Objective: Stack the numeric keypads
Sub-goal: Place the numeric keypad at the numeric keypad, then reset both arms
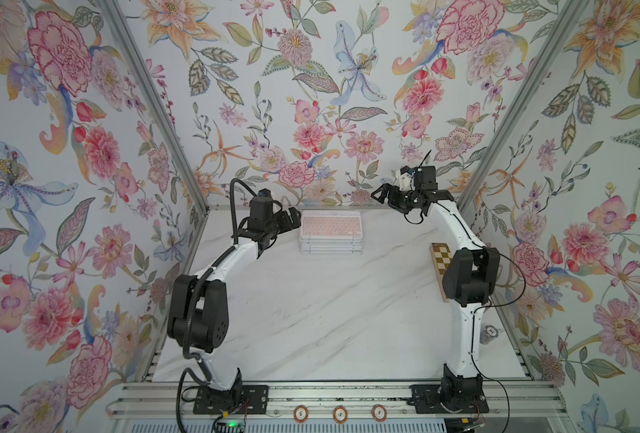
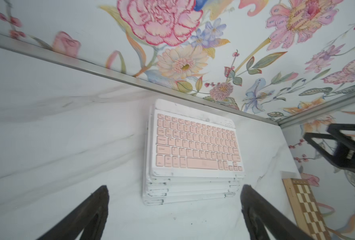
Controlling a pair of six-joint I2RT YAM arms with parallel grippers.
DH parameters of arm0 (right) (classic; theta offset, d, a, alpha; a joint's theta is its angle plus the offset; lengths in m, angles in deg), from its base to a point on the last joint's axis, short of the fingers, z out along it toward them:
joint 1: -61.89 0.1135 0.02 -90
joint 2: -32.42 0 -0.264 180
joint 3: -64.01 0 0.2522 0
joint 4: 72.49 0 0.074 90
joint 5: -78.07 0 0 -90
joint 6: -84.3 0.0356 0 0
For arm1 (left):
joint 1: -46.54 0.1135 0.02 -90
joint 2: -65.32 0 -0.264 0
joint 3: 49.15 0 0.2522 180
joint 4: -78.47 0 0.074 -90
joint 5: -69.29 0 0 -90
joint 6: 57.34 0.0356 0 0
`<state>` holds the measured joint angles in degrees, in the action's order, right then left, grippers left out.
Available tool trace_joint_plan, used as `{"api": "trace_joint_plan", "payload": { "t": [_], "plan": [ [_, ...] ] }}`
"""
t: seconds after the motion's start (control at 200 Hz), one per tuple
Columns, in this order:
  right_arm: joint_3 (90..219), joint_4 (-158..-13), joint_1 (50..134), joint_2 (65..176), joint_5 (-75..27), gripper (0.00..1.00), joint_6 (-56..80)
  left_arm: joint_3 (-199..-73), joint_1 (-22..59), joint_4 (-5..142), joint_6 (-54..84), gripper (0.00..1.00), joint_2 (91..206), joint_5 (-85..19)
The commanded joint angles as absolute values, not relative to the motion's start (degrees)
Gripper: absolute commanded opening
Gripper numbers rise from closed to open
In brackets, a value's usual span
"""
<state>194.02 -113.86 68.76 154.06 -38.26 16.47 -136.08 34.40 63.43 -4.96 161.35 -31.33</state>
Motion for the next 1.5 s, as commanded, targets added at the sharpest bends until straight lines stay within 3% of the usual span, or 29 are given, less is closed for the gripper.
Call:
{"api": "trace_joint_plan", "payload": {
  "t": [0.0,0.265,0.591,0.801,0.946,1.031,1.191,1.396,1.496],
  "plan": [
    [178.64,-107.56,67.48,143.77,-27.83,0.99,14.47,-128.01,35.89,64.61,1.96,0.99,152.84,-19.00],
    [138.94,-88.08,62.02,118.07,-9.20,0.99,9.51,-108.51,41.04,72.26,8.40,0.99,139.19,-2.82],
    [102.31,-51.59,63.56,103.53,3.66,0.99,0.69,-89.23,44.95,90.73,11.63,0.99,136.85,14.70],
    [97.17,-43.26,68.28,106.82,10.33,0.99,-6.09,-81.90,45.22,112.88,15.64,0.99,143.27,15.70],
    [90.93,-26.87,68.75,109.50,9.06,0.99,-6.92,-81.02,45.55,124.94,20.28,0.99,148.10,10.33],
    [90.04,-23.38,69.11,110.96,9.61,0.99,-8.09,-83.25,45.41,121.10,20.47,0.99,148.86,10.02],
    [87.27,-9.58,69.37,118.03,11.55,0.99,-8.79,-80.07,44.92,127.51,23.00,0.99,148.06,6.13],
    [89.72,-15.85,69.48,117.54,8.72,0.99,-9.04,-76.53,42.13,136.21,27.63,0.99,149.40,4.61],
    [87.71,-11.90,68.28,119.26,4.55,0.99,-8.40,-76.11,41.74,141.04,31.49,0.99,153.84,-5.86]
  ]
}}
